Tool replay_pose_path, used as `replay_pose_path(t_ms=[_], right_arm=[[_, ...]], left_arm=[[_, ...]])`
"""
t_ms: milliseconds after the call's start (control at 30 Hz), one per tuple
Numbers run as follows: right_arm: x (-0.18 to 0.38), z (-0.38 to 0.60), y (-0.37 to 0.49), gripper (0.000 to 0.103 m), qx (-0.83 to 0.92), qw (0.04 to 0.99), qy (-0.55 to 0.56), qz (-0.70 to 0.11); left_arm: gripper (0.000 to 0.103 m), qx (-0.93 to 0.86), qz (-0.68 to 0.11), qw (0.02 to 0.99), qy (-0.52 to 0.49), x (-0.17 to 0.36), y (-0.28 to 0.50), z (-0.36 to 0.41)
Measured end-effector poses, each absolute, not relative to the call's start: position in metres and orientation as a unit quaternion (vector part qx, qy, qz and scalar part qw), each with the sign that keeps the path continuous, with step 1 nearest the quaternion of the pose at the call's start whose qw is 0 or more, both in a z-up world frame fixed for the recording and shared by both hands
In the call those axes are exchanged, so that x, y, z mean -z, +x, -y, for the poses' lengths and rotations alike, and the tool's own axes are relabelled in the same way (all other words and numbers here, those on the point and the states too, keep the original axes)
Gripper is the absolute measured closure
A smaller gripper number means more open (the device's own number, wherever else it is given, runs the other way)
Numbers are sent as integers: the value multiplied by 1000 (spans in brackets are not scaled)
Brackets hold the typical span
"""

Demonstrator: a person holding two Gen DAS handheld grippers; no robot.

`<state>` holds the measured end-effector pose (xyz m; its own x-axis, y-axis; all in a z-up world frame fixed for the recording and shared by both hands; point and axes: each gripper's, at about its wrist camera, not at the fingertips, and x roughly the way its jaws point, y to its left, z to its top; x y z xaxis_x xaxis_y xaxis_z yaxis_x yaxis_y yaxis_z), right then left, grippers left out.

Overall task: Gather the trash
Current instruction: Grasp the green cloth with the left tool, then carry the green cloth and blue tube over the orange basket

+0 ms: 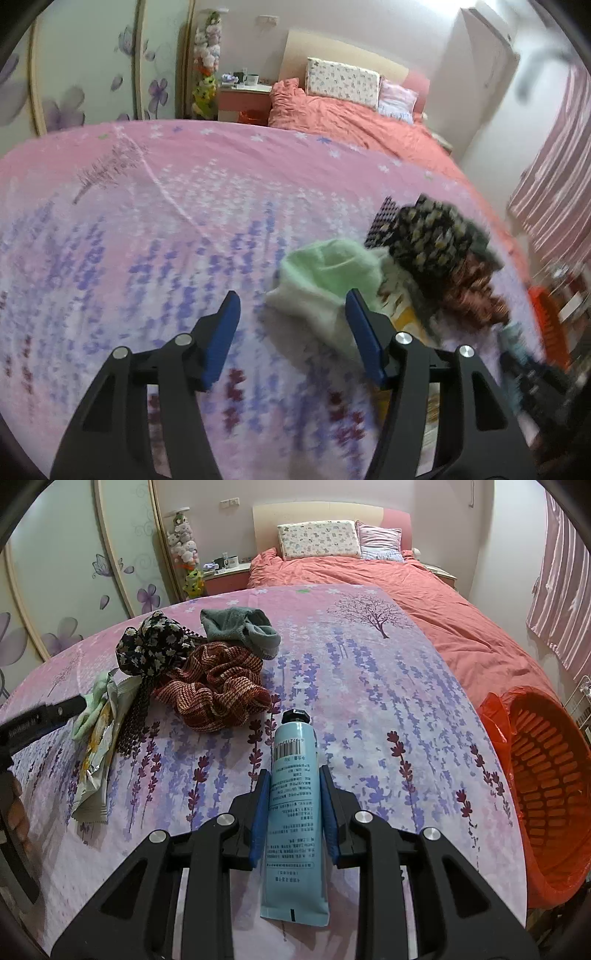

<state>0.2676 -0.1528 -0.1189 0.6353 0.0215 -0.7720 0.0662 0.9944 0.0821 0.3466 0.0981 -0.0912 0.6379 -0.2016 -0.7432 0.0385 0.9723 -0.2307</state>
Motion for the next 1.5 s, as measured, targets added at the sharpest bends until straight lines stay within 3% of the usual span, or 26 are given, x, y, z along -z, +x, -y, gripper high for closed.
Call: replay_pose_path(t_ms=[67,200,400,767,867,967,1000,1033,1500], right_arm=[[119,153,268,76,12,903,52,-427],[119,153,268,76,12,903,52,-427],[119,153,268,76,11,903,52,-427],[119,154,268,76,11,903,52,-427],[119,154,268,76,11,903,52,-427],[119,154,268,76,10,903,53,-427],[118,156,267,76,10,903,55,-426],[118,154,268,77,9,903,57,-426],[94,182,236,77,8,914,99,-394]], left_arm=[[42,72,-421,896,-121,91,347,-101],[22,67,-403,904,-129,88,337,-109],[22,64,-415,904,-75,98,334,-95],[35,56,-430,899,-67,102,352,-78],[45,55,-428,899,-73,102,352,-79],[66,59,-426,899,-87,103,351,-82],[77,61,-426,898,-91,103,350,-84],[79,64,-427,897,-94,104,349,-85],[82,45,-387,918,-76,63,306,-113]])
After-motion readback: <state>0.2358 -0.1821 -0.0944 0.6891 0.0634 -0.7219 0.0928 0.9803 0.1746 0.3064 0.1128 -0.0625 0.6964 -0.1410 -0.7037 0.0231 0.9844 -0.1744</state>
